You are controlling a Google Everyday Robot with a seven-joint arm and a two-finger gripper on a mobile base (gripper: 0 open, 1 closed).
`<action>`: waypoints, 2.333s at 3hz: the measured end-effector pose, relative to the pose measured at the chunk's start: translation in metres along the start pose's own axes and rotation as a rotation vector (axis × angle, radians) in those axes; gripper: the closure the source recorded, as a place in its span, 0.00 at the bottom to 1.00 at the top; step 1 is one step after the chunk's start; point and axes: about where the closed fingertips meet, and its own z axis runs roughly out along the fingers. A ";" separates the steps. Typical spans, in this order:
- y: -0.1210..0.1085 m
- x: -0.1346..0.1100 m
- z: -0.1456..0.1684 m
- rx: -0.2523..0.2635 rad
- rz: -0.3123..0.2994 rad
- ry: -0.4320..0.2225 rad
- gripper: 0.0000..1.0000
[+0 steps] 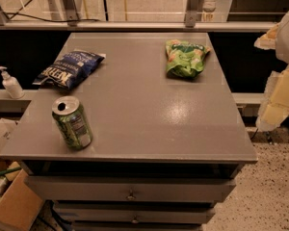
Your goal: Move green rice chip bag near blue chip bag
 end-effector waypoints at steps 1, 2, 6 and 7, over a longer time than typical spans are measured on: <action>0.000 0.000 0.000 0.000 0.000 0.000 0.00; -0.010 -0.003 0.007 0.045 -0.005 -0.023 0.00; -0.148 -0.034 0.106 0.144 0.188 -0.345 0.00; -0.176 -0.044 0.133 0.110 0.269 -0.458 0.00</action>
Offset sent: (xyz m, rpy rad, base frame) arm 0.0425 0.0018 -0.0173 0.0347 -0.1519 0.0055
